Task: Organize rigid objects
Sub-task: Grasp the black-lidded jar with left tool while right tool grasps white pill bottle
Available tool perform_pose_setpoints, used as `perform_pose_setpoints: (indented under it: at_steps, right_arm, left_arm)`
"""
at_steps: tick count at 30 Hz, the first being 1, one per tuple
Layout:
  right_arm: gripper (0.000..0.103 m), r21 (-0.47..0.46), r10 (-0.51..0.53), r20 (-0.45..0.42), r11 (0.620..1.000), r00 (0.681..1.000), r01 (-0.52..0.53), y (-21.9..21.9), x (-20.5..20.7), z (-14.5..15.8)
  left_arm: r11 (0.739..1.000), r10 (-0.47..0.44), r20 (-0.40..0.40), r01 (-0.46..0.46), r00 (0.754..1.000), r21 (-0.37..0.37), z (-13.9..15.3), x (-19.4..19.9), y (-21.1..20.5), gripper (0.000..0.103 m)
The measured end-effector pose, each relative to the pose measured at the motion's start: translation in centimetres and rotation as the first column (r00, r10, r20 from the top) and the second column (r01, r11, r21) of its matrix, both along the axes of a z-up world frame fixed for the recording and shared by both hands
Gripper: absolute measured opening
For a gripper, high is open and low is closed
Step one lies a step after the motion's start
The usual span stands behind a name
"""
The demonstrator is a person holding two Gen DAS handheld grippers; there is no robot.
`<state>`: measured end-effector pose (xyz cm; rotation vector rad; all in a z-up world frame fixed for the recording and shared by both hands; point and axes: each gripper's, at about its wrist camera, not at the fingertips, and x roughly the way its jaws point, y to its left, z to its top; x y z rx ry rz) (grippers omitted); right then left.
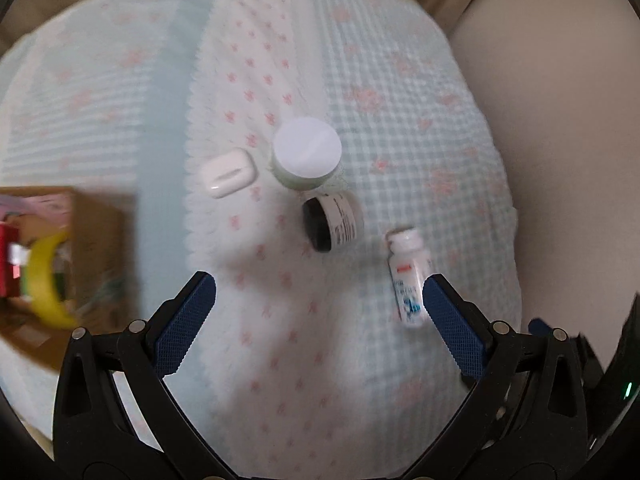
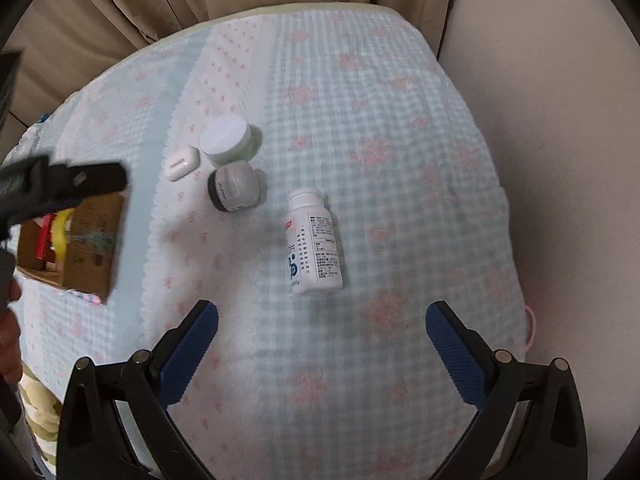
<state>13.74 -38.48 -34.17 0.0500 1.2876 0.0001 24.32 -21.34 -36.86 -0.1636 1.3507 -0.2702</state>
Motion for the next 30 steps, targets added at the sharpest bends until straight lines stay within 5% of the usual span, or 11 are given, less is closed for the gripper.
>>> perform_pose_setpoints:
  at_steps: [9,11,18,22,25,26,30]
  right_arm:
    - [0.097,-0.005,0.049,-0.02,0.999,0.999,-0.049,0.4,3.6,-6.3]
    - [0.092,0.001,0.066,-0.042,0.998,0.997,-0.066,0.7,4.4,-7.7]
    - [0.076,0.003,0.082,-0.115,0.997,0.99,-0.082,1.6,5.9,-11.1]
    - [0.073,-0.026,0.09,-0.136,0.995,0.987,-0.094,2.4,6.5,-11.9]
    - [0.058,-0.046,0.078,-0.152,0.995,0.985,-0.086,2.6,7.2,-12.3]
    - [0.048,-0.051,0.071,-0.167,0.995,0.983,-0.081,2.7,7.5,-12.6]
    - [0.047,-0.074,0.07,-0.175,0.994,0.982,-0.084,3.2,7.7,-12.9]
  left_arm:
    - [0.998,0.058,-0.116,-0.058,0.992,-0.002,-8.7,4.1,-2.5,0.1]
    - [0.998,0.064,-0.135,-0.064,0.989,0.002,-9.8,4.5,-2.9,0.09]
    - [0.996,0.093,-0.133,-0.091,0.987,0.024,-11.3,5.4,-3.5,0.086]
    - [0.995,0.096,-0.142,-0.093,0.985,0.028,-11.8,5.9,-3.8,0.069]
    - [0.997,0.074,-0.126,-0.071,0.989,0.025,-11.5,5.9,-4.4,0.054]
    - [0.998,0.061,-0.121,-0.056,0.991,0.043,-11.4,5.9,-4.7,0.054]
    - [0.998,0.046,-0.115,-0.04,0.992,0.048,-11.6,6.7,-5.8,0.053]
